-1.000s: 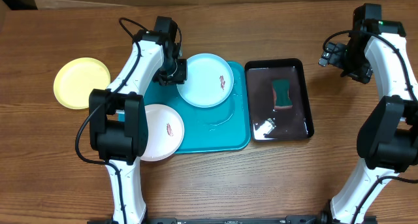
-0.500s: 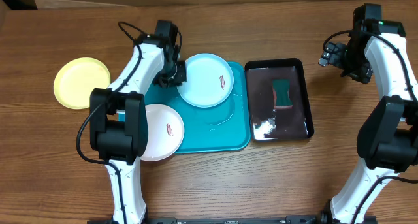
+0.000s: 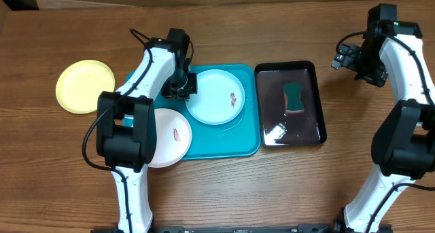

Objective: Clean dirty plates on tray and stack at the side

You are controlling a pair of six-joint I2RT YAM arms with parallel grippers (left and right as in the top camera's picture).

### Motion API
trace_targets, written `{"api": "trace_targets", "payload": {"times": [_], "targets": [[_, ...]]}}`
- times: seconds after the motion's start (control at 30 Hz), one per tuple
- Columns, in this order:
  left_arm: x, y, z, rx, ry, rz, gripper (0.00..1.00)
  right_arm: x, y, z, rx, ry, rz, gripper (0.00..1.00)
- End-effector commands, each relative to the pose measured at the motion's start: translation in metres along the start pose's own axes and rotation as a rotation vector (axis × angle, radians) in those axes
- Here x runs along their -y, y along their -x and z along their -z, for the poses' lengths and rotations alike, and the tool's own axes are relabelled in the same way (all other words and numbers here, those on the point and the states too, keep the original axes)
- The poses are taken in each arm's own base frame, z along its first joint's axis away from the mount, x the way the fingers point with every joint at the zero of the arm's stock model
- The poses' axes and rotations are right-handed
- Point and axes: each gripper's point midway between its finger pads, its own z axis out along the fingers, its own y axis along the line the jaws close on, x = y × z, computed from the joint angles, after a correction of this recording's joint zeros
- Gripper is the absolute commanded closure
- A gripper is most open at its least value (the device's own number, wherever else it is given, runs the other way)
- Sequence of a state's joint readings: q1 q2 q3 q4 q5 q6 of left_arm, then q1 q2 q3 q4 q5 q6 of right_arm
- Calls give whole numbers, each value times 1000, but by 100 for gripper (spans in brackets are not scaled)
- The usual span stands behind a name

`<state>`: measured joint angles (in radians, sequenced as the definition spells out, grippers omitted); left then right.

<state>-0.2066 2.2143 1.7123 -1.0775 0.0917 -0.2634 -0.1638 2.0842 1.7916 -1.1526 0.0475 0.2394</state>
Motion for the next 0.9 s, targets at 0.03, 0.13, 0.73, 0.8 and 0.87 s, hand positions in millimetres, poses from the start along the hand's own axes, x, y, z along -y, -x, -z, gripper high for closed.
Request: {"api": "trace_targets", "payload": {"times": [0.03,0.13,0.73,0.8,0.87], "targets": [[2,1,0,14,14,11,96,-1,6,13,33,18,-10,0],[2,2,0,16,10,23,96,-1,6,13,33,18,-10,0],[0,-2,0,0,14,25,96,-109,-57,71,-194,654,214,30],[1,-2,0,2,13,25,96,-103,-75,62,-235,531,263,30],[1,-1,0,3,14,31,96,-92,-92,47,-263,338,330,30]]}}
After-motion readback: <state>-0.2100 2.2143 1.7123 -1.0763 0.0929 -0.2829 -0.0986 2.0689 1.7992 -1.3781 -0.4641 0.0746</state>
